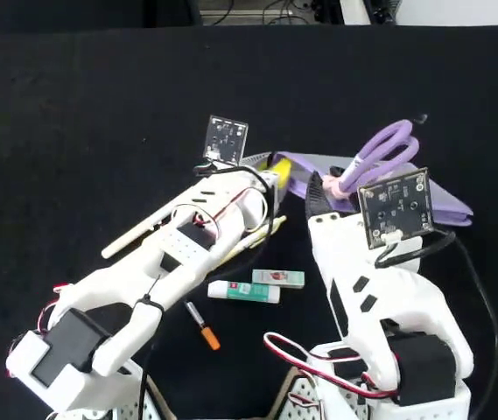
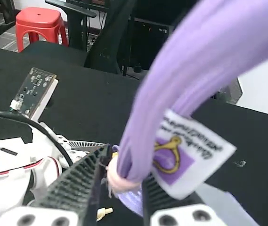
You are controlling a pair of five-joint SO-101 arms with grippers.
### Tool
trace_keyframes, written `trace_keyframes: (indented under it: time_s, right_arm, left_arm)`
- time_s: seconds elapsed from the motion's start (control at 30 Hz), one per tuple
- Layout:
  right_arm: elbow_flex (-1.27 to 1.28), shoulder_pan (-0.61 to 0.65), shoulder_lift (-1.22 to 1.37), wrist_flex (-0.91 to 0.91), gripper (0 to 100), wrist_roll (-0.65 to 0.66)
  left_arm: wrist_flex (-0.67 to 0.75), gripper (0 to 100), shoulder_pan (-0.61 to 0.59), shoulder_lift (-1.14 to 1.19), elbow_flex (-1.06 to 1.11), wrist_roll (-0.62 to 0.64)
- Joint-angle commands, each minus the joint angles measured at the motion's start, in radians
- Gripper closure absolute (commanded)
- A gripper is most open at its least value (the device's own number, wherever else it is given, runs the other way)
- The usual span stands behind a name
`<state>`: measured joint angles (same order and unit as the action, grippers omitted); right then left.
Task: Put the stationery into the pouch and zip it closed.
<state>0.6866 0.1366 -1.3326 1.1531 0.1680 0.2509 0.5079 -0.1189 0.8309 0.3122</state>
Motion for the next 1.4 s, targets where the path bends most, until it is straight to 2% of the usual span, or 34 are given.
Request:
trace_keyframes:
  time_s: [0.0,0.1,0.23,0.3,0.43,0.57,0.67,0.83,0.93,1.17,1.37]
  right_arm:
    - [-0.007,0.015,0.002,-0.034,98.3,0.014]
    - [-0.008,0.015,0.016,-0.035,96.3,0.014]
    - [-0.002,0.015,0.036,-0.058,86.3,0.014]
    - [-0.002,0.015,0.047,-0.06,80.5,0.014]
    - [-0.004,0.015,0.056,-0.061,73.0,0.018]
    - [-0.004,0.015,0.056,-0.061,72.6,0.046]
    - [-0.004,0.015,0.056,-0.061,72.6,0.046]
    - [-0.004,0.015,0.056,-0.061,72.4,0.048]
    - [-0.004,0.015,0.056,-0.061,72.4,0.049]
    - [-0.005,0.015,0.056,-0.057,72.6,0.049]
    - [-0.001,0.015,0.064,-0.06,72.6,0.049]
  left_arm:
    - [0.009,96,-0.005,-0.014,-0.065,0.002]
    - [0.009,97,-0.041,-0.017,-0.07,0.002]
    - [-0.015,97,-0.12,-0.069,-0.084,0.0]
    - [-0.11,97,-0.166,-0.123,-0.117,0.0]
    - [-0.434,97,-0.26,-0.241,-0.262,-0.002]
    - [-0.683,97,-0.323,-0.319,-0.424,-0.002]
    - [-0.812,97,-0.354,-0.344,-0.527,-0.003]
    - [-1.003,97,-0.381,-0.35,-0.674,-0.08]
    - [-1.092,97,-0.389,-0.348,-0.734,-0.087]
    - [-1.312,97,-0.547,-0.347,-0.914,-0.087]
    - [-1.375,97,-0.61,-0.347,-0.842,-0.152]
